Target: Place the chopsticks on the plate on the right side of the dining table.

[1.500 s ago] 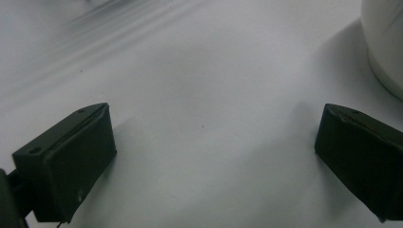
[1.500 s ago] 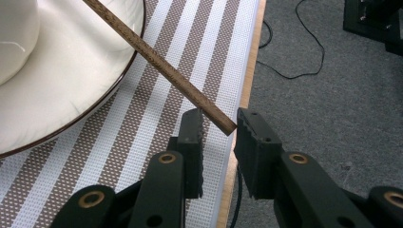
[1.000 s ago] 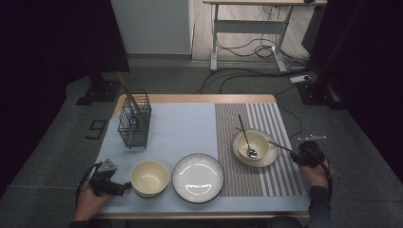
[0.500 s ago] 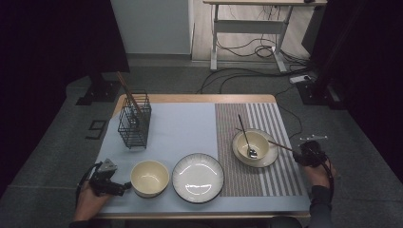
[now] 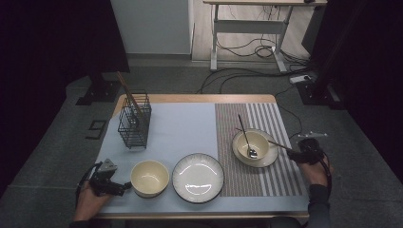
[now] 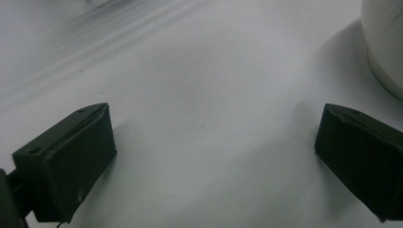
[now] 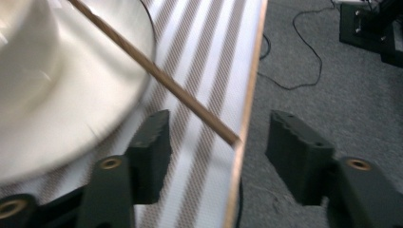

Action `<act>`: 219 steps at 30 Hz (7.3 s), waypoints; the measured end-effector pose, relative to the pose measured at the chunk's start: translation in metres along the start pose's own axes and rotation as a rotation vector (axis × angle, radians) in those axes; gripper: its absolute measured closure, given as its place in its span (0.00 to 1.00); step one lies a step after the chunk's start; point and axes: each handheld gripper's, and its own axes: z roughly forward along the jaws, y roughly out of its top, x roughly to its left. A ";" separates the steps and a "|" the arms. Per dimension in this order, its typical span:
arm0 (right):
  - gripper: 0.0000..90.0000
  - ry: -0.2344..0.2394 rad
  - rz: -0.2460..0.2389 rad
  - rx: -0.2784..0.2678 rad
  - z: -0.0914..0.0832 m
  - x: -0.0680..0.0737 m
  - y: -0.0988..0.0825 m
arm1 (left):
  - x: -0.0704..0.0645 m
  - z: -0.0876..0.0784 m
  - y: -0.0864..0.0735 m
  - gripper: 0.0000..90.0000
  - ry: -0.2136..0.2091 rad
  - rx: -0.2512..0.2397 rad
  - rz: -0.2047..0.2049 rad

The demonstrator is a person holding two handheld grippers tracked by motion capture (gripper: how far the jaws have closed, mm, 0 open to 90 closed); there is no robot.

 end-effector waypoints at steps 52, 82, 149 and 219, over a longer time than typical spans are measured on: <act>0.00 -0.078 -0.010 0.008 0.055 0.023 0.047 | 0.000 0.000 0.000 0.00 0.000 -0.001 0.000; 0.04 -0.068 0.041 -0.025 0.013 0.021 0.024 | 0.000 0.000 0.000 0.00 0.000 0.000 0.000; 0.44 -0.157 0.067 0.049 0.017 -0.008 -0.008 | 0.000 0.000 0.000 0.00 0.000 -0.001 0.000; 0.69 -0.055 -0.024 0.072 0.040 0.007 0.018 | 0.000 0.000 0.000 0.00 0.001 -0.002 0.000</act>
